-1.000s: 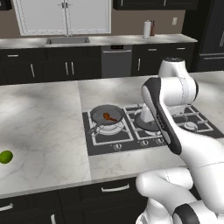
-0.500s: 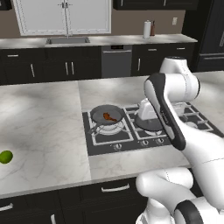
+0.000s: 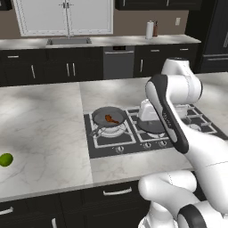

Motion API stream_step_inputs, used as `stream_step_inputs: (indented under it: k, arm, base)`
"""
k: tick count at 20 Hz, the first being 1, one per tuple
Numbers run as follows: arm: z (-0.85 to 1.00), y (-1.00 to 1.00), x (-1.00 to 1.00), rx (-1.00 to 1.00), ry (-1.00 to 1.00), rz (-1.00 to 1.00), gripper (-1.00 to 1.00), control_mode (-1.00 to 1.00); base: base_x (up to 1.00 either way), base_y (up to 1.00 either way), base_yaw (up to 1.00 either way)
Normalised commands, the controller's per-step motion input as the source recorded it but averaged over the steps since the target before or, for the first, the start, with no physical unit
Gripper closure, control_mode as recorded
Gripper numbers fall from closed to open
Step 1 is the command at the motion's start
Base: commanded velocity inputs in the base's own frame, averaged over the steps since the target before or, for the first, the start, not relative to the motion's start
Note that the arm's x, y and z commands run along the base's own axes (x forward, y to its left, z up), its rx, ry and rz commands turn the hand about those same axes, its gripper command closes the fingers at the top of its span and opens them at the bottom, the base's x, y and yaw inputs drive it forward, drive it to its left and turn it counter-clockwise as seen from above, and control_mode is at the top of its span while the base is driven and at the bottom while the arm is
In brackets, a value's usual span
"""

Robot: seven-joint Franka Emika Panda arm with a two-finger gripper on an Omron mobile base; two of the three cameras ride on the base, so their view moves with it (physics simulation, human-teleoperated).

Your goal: Place both pans onto different burners. Then place the lime and the chicken drumstick on different pans.

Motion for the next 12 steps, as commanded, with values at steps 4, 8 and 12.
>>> stream_step_inputs:
  k: [4, 8, 12]
  arm:
    - [0.00, 0.02, 0.00, -0.02, -0.05, 0.00, -1.00, 1.00]
    - [0.00, 0.00, 0.00, 0.00, 0.00, 0.00, -1.00, 1.00]
    - [0.00, 0.00, 0.00, 0.00, 0.00, 0.00, -1.00, 1.00]
  base:
    - [0.00, 0.00, 0.00]
    - [-0.16, 0.24, 0.00]
    - [-0.27, 0.69, -0.01]
